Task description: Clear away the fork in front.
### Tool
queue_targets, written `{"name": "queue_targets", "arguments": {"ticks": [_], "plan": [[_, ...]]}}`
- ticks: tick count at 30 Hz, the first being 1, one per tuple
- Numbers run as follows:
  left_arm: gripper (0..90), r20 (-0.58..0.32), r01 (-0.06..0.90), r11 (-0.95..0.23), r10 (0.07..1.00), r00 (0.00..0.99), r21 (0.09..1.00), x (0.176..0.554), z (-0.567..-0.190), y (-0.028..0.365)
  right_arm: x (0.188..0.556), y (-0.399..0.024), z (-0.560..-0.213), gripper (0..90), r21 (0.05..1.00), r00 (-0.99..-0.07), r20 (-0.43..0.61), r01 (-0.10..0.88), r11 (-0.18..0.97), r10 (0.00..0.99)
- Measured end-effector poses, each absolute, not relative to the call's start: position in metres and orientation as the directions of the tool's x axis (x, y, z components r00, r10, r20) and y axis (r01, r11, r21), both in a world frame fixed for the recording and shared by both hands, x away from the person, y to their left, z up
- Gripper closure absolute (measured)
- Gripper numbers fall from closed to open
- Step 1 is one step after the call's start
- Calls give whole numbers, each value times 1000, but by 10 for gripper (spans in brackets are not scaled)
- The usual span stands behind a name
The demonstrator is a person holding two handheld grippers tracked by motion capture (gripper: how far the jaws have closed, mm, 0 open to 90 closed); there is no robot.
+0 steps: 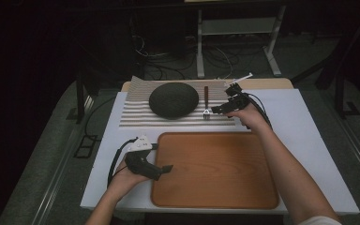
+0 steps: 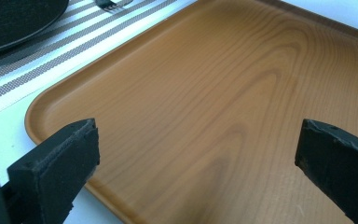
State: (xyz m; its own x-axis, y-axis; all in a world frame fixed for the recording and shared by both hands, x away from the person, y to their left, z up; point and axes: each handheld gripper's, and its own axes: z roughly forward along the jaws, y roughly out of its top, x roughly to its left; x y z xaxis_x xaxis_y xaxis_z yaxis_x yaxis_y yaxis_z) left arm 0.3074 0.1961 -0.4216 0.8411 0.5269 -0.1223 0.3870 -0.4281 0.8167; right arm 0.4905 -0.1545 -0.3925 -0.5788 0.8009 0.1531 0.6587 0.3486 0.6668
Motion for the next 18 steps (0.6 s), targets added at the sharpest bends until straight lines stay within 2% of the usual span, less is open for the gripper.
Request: {"name": "queue_targets", "arguments": {"ticks": [6,13,14,18], "plan": [[0,-126,386,-425,524,843,818,308,-422,196,506,-147,-393,179,638,-564,146,682,358,813],[0,-121,383,-431,522,844,817,308,-422,196,527,-137,-390,301,601,-521,187,731,323,833],[0,-122,384,-430,522,844,817,308,-422,196,532,-133,-389,342,587,-509,197,746,314,838],[0,-123,382,-427,520,845,819,308,-422,196,541,-126,-389,388,561,-495,185,763,322,849]]}}
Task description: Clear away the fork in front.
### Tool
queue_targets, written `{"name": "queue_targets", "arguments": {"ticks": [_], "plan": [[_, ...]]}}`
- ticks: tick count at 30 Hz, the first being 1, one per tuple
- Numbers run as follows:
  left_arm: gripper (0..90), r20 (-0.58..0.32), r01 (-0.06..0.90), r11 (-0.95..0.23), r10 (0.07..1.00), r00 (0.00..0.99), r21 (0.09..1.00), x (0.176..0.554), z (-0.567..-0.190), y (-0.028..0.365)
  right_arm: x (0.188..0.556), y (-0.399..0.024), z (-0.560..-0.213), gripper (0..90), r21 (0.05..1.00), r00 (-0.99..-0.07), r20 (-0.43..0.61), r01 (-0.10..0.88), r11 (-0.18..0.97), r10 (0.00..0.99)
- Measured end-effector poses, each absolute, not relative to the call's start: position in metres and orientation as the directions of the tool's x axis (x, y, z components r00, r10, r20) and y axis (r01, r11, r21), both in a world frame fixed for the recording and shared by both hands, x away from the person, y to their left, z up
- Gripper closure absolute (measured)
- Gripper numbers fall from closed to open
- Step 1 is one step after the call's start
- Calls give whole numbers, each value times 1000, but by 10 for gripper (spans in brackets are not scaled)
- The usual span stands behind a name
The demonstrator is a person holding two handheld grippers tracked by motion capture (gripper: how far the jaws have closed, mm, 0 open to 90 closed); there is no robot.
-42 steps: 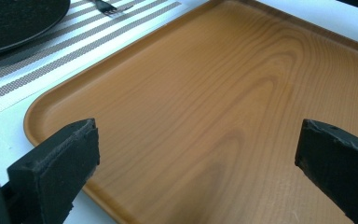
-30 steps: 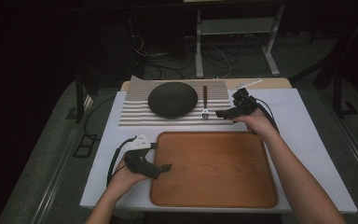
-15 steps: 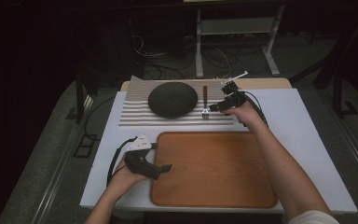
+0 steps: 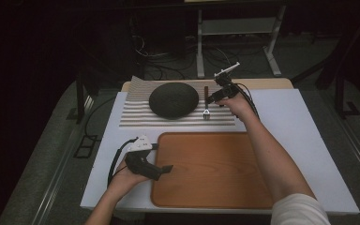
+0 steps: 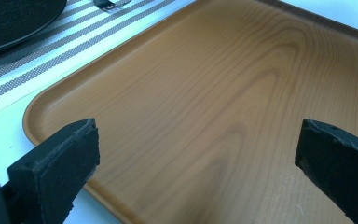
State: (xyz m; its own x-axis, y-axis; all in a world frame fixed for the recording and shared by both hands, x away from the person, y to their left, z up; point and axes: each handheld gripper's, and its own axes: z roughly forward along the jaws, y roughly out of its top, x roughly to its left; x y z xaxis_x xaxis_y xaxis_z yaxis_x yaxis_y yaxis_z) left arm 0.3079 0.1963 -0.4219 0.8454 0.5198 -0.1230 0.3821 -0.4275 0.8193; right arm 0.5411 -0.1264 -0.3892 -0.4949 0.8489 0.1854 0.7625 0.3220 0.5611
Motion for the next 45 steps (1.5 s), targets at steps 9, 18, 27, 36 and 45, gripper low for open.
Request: {"name": "queue_targets", "arguments": {"ticks": [9,18,27,36,45], "plan": [[0,-123,379,-427,516,848,821,308,-422,198,569,-109,-391,481,494,-465,167,803,335,869],[0,-122,380,-433,515,848,817,310,-423,198,593,-97,-410,531,410,-434,148,844,344,888],[0,-121,381,-434,517,848,816,310,-423,199,605,-88,-422,581,363,-422,123,861,355,898],[0,-123,386,-433,521,844,814,310,-424,200,606,-85,-425,674,344,-441,90,855,387,893],[0,-120,383,-438,519,846,813,310,-424,200,605,-83,-425,757,332,-463,40,842,425,886]]}}
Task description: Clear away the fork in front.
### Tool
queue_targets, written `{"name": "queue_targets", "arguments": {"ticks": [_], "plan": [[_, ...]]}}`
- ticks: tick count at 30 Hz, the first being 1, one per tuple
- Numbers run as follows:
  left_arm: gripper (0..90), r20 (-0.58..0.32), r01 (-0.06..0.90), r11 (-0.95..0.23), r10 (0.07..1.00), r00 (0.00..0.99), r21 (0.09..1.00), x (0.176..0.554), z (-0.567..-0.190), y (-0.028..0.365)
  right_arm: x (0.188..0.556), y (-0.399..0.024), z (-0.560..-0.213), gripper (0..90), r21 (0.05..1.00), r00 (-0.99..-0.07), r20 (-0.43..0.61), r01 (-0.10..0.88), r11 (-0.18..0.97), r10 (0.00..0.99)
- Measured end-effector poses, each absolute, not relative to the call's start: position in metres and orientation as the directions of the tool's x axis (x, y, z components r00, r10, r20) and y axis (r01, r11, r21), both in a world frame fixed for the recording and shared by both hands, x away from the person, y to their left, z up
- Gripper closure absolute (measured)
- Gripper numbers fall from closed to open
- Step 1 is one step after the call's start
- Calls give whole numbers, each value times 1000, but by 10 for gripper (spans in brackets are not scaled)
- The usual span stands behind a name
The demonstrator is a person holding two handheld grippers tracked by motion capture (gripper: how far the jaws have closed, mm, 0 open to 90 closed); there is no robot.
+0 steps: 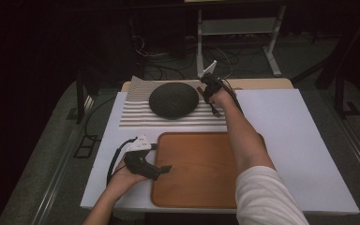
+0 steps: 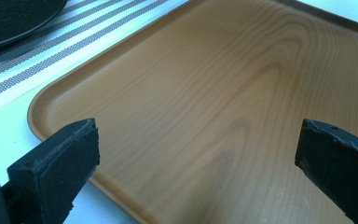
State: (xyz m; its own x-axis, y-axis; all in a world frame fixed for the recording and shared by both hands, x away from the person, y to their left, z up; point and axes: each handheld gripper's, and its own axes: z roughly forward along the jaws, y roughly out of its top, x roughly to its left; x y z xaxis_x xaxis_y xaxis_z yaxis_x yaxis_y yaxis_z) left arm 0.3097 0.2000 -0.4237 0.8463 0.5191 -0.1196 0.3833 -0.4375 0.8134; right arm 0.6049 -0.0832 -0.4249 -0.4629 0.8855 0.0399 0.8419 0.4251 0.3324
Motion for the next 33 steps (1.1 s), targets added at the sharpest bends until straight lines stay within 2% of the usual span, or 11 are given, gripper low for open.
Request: {"name": "queue_targets", "arguments": {"ticks": [5,12,23,33], "plan": [[0,-121,385,-435,522,845,814,310,-424,202,603,-81,-425,773,334,-476,17,832,444,879],[0,-127,386,-428,519,845,817,310,-424,203,598,-92,-422,773,349,-470,43,834,427,882],[0,-132,389,-424,520,844,818,310,-424,203,576,-124,-389,774,446,-480,132,810,380,868],[0,-130,389,-423,525,841,818,310,-424,203,532,-146,-365,773,552,-552,175,741,383,815]]}}
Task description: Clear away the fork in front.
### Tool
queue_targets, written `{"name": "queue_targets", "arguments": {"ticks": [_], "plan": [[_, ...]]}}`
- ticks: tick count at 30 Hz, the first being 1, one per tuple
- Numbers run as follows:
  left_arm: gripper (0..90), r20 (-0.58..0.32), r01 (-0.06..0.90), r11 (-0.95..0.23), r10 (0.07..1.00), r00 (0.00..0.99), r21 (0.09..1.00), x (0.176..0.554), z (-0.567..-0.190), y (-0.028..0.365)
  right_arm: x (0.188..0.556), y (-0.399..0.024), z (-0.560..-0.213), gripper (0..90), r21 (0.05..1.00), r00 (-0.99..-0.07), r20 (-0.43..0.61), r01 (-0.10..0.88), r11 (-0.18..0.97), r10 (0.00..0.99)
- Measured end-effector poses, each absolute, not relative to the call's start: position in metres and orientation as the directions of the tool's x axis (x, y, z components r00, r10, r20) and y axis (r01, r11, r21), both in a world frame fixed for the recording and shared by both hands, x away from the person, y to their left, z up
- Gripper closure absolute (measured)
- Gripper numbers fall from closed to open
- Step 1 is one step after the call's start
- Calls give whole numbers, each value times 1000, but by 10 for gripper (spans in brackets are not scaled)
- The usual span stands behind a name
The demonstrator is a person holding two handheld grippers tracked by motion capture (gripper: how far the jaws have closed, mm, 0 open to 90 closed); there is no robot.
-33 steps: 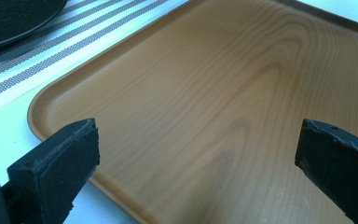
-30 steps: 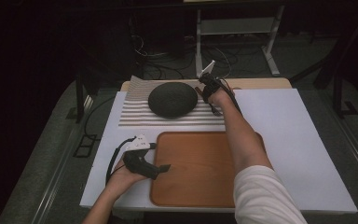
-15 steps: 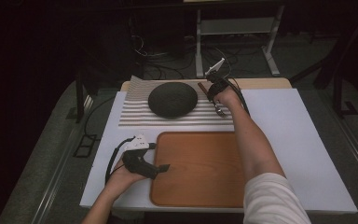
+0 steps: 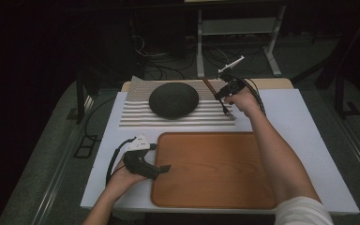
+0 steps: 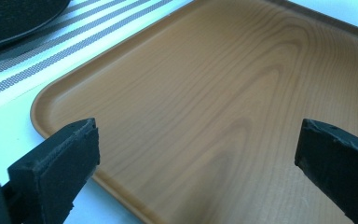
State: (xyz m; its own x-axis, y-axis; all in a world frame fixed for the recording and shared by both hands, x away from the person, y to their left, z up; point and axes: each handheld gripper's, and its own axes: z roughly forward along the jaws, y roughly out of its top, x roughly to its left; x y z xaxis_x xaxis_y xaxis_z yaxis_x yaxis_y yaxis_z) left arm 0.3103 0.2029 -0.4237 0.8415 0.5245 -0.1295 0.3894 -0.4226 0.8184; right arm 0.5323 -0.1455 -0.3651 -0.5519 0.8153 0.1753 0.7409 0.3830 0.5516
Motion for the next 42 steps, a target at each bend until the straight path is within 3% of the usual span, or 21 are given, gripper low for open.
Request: {"name": "queue_targets", "arguments": {"ticks": [26,42], "plan": [[0,-144,428,-384,584,799,818,317,-425,200,433,-189,-375,772,729,-693,247,594,342,677],[0,-143,412,-360,584,799,837,333,-403,186,381,-201,-375,772,770,-728,242,546,329,641]]}}
